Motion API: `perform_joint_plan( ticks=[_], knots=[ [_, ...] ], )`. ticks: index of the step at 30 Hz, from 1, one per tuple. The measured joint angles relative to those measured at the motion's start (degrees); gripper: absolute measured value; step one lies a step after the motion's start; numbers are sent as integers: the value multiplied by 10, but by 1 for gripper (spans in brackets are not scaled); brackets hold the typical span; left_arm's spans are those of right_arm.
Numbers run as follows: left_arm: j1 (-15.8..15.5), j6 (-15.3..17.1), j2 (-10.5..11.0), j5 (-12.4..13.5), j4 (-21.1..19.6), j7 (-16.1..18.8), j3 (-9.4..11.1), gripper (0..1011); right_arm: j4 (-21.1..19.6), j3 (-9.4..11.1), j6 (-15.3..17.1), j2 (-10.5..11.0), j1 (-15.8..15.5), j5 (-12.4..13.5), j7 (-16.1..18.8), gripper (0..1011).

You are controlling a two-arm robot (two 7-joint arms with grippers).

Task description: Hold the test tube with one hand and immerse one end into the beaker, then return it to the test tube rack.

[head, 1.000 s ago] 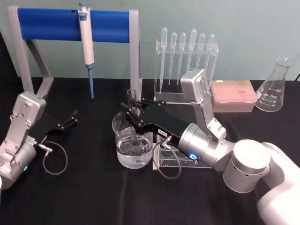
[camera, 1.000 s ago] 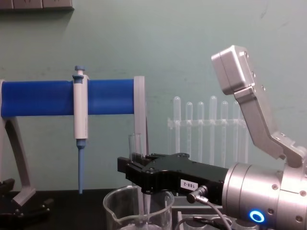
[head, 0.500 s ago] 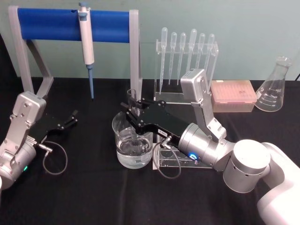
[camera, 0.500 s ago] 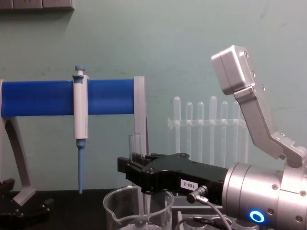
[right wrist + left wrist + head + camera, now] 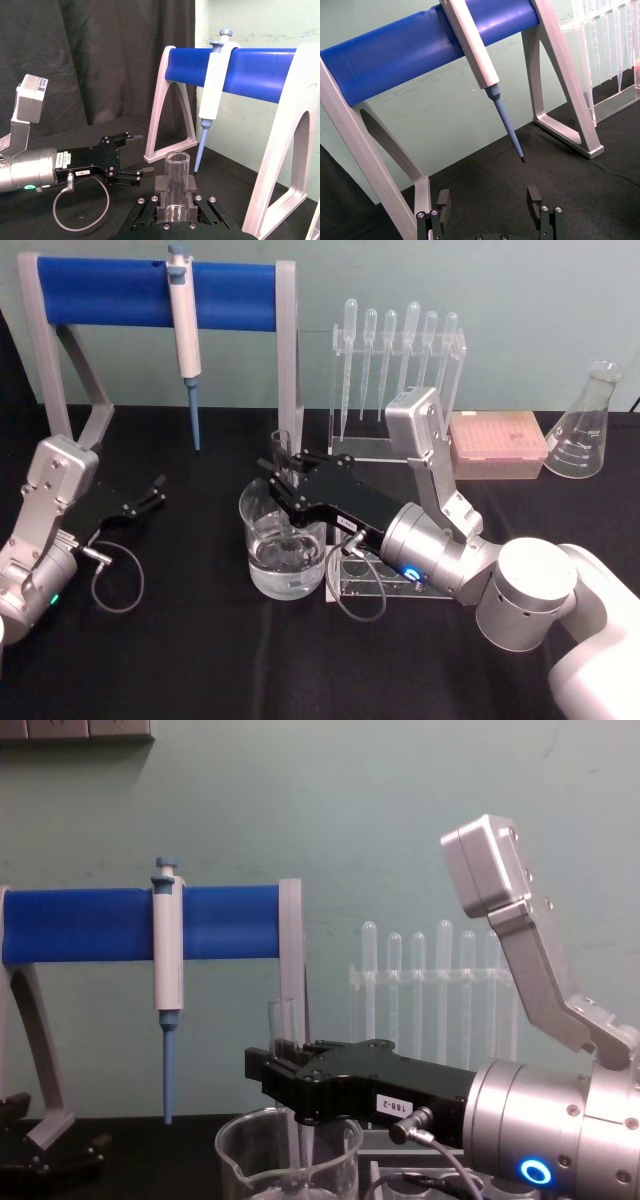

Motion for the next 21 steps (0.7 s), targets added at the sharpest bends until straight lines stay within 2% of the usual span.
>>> perform_joint_plan(
  ticks=[21],
  knots=[
    [0, 0, 0, 0, 0, 0, 0, 1000, 0, 0, 0, 0, 0, 0, 0, 230]
  ],
)
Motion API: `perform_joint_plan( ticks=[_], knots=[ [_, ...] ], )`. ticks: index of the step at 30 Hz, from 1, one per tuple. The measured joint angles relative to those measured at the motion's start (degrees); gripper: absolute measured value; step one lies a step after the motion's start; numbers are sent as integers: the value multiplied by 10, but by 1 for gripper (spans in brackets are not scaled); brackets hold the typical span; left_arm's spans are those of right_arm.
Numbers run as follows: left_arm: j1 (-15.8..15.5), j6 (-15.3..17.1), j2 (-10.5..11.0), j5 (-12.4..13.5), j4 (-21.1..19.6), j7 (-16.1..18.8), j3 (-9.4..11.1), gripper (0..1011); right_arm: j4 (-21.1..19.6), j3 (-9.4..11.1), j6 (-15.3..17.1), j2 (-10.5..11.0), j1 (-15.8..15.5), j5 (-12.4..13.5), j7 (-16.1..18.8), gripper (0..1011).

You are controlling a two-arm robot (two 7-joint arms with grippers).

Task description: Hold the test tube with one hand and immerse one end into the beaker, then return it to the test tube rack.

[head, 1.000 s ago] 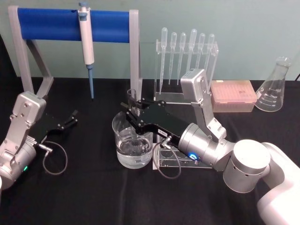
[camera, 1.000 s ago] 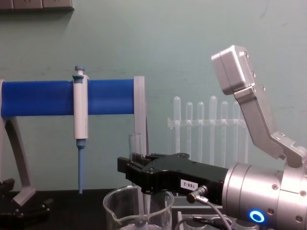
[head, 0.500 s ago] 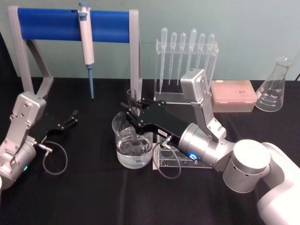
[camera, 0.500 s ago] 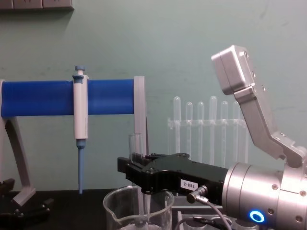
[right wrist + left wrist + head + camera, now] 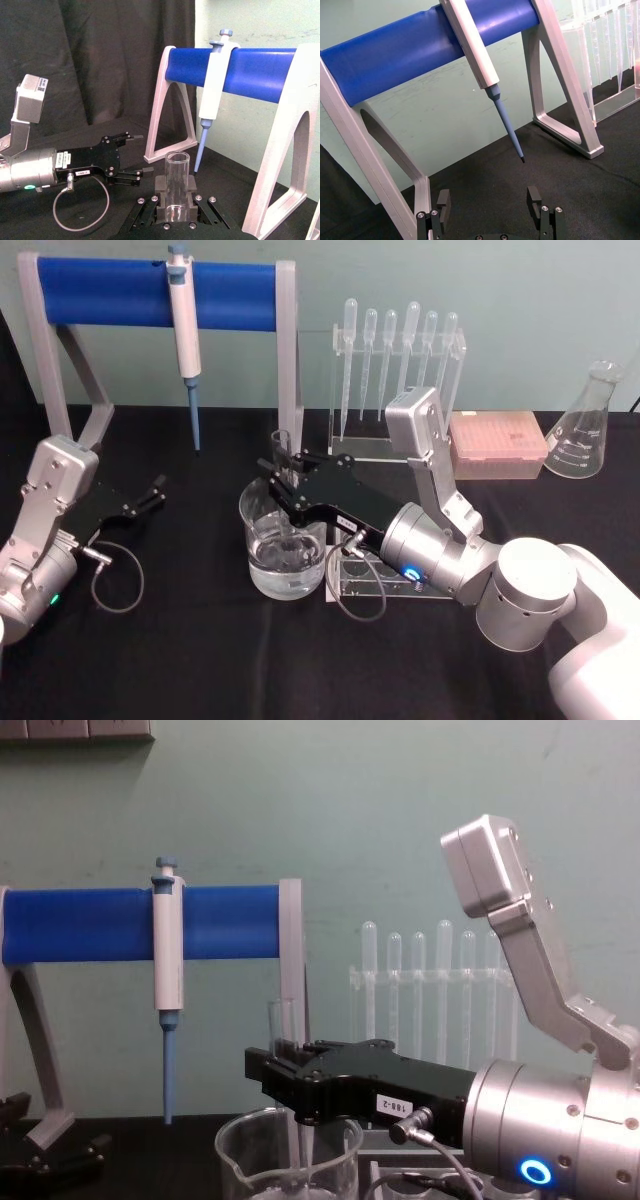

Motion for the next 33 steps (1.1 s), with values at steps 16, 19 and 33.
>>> perform_joint_plan(
  ticks=[16, 19, 33],
  knots=[
    [0, 0, 0, 0, 0, 0, 0, 1000, 0, 0, 0, 0, 0, 0, 0, 230],
    [0, 0, 0, 0, 0, 0, 0, 1000, 0, 0, 0, 0, 0, 0, 0, 229],
    [0, 0, 0, 0, 0, 0, 0, 1000, 0, 0, 0, 0, 0, 0, 0, 230]
  ],
)
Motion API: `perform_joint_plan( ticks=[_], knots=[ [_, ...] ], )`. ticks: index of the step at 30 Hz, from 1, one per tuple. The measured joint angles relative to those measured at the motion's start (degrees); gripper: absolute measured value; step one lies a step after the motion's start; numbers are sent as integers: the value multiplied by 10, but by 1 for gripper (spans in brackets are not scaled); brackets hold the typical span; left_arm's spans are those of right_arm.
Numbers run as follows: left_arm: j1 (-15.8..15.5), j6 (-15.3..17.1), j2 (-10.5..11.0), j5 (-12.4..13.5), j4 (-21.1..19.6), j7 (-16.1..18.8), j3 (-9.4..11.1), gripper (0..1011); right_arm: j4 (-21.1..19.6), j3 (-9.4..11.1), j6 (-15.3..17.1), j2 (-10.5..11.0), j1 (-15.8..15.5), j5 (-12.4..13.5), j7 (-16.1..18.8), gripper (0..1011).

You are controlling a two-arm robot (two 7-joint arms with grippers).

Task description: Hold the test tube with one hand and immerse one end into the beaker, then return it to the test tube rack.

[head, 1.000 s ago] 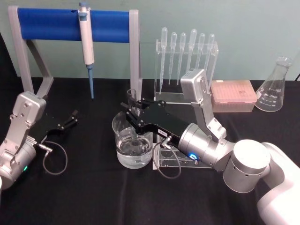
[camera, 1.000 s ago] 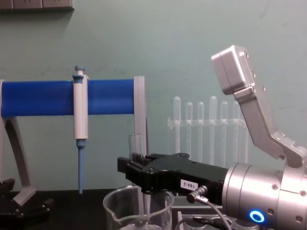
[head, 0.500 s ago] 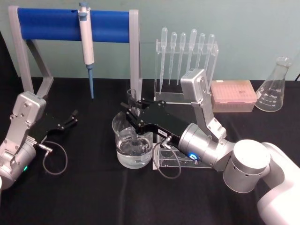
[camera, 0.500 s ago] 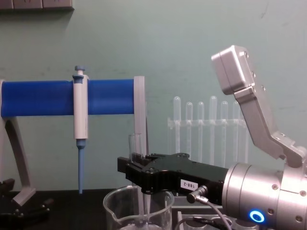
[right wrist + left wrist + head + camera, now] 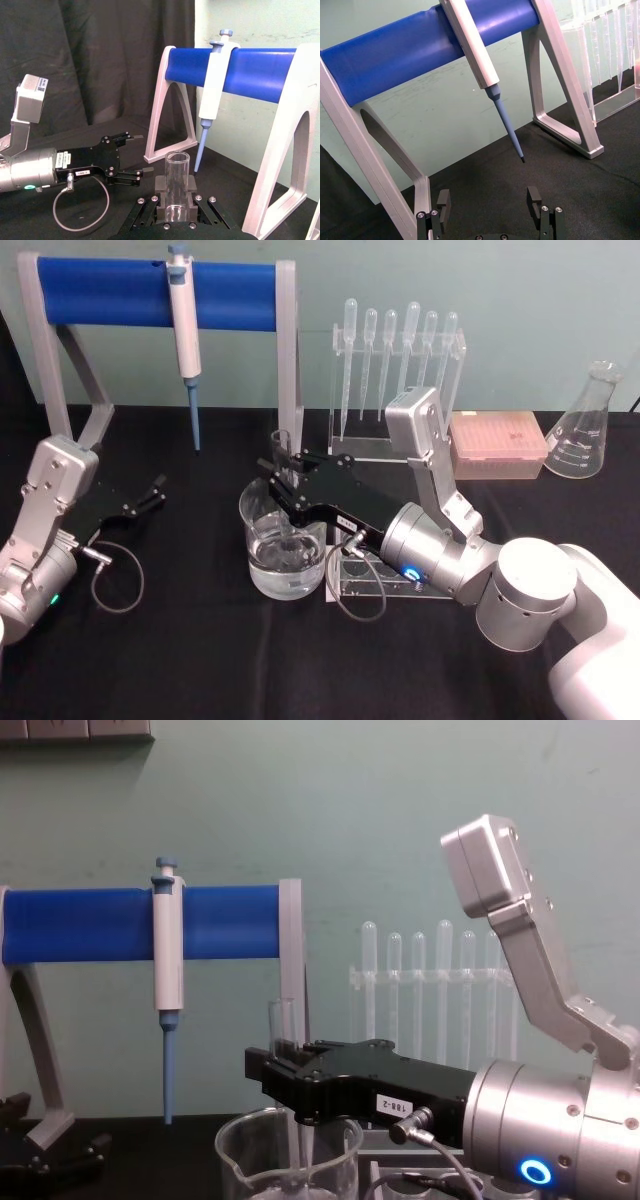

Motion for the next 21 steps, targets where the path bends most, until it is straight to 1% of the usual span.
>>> perform_joint_plan(
  ticks=[21],
  knots=[
    [0, 0, 0, 0, 0, 0, 0, 1000, 0, 0, 0, 0, 0, 0, 0, 230]
  ],
)
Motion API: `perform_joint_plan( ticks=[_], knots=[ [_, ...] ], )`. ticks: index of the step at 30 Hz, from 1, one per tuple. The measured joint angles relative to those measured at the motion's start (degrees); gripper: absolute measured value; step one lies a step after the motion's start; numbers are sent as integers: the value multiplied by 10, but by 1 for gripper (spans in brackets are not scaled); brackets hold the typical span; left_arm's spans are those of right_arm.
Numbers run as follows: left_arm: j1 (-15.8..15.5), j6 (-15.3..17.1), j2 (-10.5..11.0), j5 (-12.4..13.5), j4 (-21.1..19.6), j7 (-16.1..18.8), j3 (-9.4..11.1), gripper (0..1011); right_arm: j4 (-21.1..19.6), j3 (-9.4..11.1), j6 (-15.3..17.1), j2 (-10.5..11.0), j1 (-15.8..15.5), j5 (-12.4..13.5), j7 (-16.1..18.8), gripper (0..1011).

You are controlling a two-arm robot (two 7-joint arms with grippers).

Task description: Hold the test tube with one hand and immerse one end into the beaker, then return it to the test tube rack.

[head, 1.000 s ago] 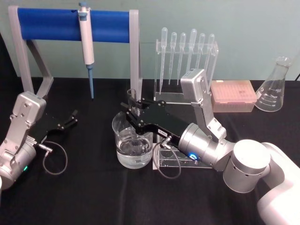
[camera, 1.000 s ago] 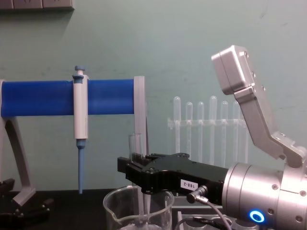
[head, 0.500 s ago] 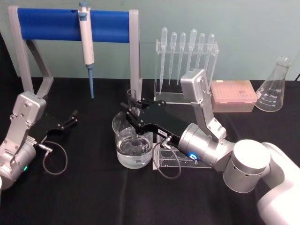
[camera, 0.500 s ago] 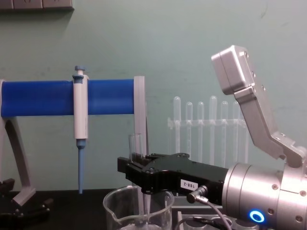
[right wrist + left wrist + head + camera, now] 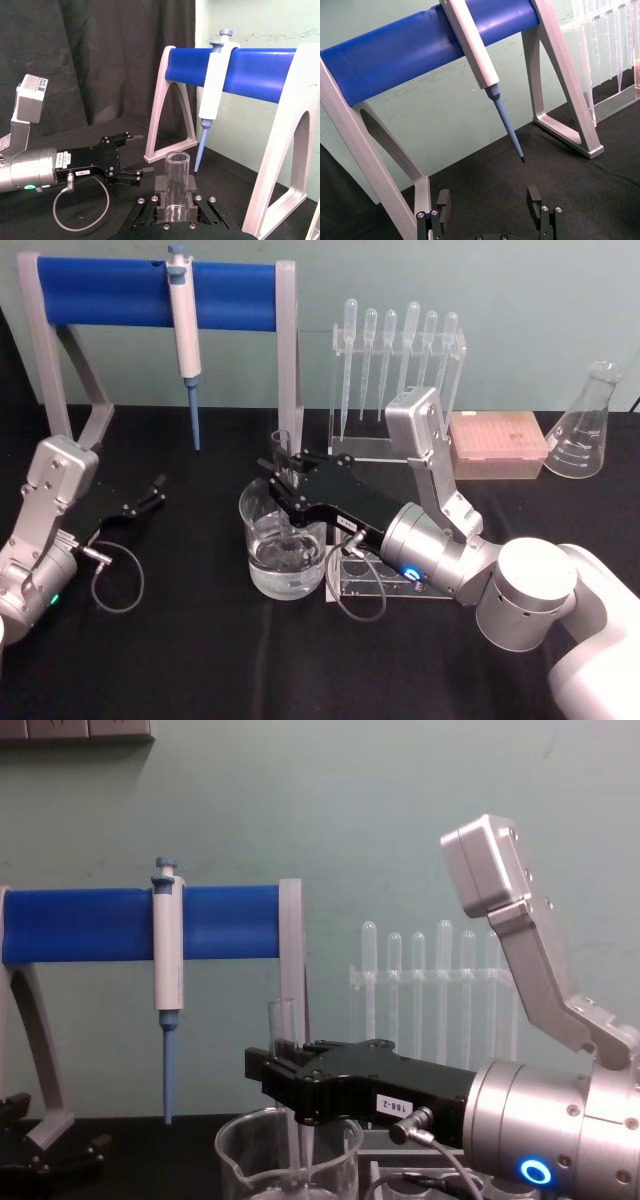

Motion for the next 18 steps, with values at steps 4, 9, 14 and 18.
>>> perform_joint_plan(
  ticks=[4, 9, 14, 18],
  knots=[
    [0, 0, 0, 0, 0, 0, 0, 1000, 0, 0, 0, 0, 0, 0, 0, 230],
    [0, 0, 0, 0, 0, 0, 0, 1000, 0, 0, 0, 0, 0, 0, 0, 230],
    [0, 0, 0, 0, 0, 0, 0, 1000, 0, 0, 0, 0, 0, 0, 0, 230],
    [0, 0, 0, 0, 0, 0, 0, 1000, 0, 0, 0, 0, 0, 0, 0, 230]
  ],
)
